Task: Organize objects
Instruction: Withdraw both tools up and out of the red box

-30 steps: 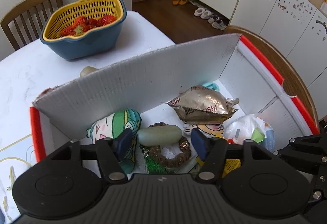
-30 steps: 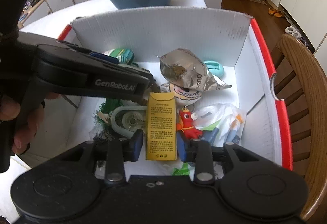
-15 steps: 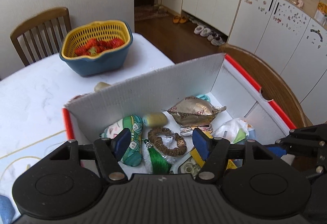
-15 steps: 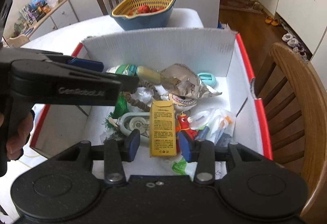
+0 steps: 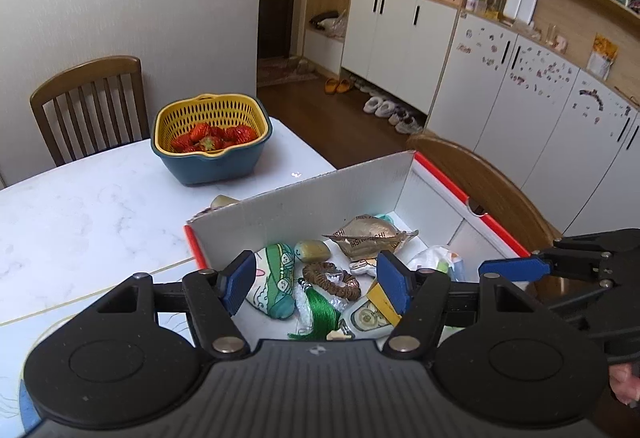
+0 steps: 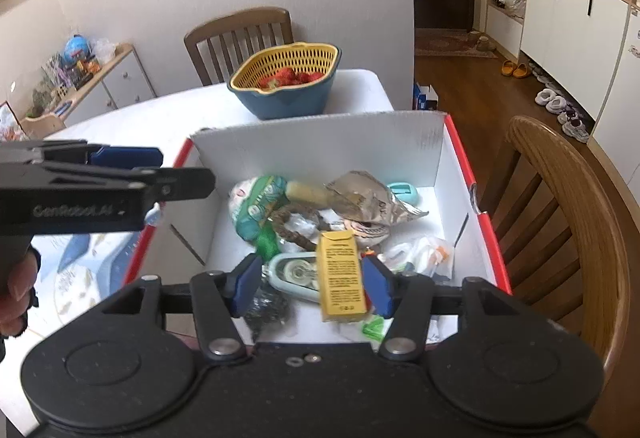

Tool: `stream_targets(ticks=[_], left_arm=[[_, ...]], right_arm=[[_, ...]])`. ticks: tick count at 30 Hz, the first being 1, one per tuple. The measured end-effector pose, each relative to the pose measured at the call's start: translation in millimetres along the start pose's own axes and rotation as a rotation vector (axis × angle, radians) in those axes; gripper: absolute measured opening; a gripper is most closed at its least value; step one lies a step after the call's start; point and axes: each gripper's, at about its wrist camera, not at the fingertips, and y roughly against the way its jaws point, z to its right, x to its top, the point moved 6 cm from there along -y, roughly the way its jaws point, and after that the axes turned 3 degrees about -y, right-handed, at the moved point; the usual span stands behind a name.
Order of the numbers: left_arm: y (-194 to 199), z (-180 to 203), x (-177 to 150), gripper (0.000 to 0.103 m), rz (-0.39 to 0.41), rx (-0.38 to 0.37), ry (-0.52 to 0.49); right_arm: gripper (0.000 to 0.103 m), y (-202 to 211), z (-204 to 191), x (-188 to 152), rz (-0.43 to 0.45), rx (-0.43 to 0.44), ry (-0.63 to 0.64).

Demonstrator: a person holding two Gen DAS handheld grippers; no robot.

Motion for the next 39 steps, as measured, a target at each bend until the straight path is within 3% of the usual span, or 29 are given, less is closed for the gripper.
stream_targets(ticks=[7,9,14,19,30,39], left_arm=[[34.4,-11.2,-6.6,0.075,0.043,-0.036,0.017],[42.2,-14.8,-8.0,0.082,0.053,-0.035,0.015],[59.4,-21.0,-13.2,0.084,0.070,-0.049,0.005],[71.4,-26.7,-18.7,0.102,0.085,-0.057,-0.004],[92.6,-39.3,-34.1,0.103,0.116,-0.055,-0.035],[100.2,-46.8,-47.9,0.103,0.122,-0.047,-0.064]], right_arm=[[0.065,19.2,-22.0,-1.1,0.061,0.002,-0.016],[0.066,23.1,-28.5,-2.8,0.077,0.003,-0.015],[0.070,33.3,-42.2,-6.6,0.121,0.009,-0.031],[0.083,44.4,-53.4,-10.1,0.173,0.004,-0.046],[0.101,61.2,-64.2,-20.7,0.264,-0.016,-0.097],[0.102,73.2,-78.2,-30.4,0.327,-0.010,-0.136]])
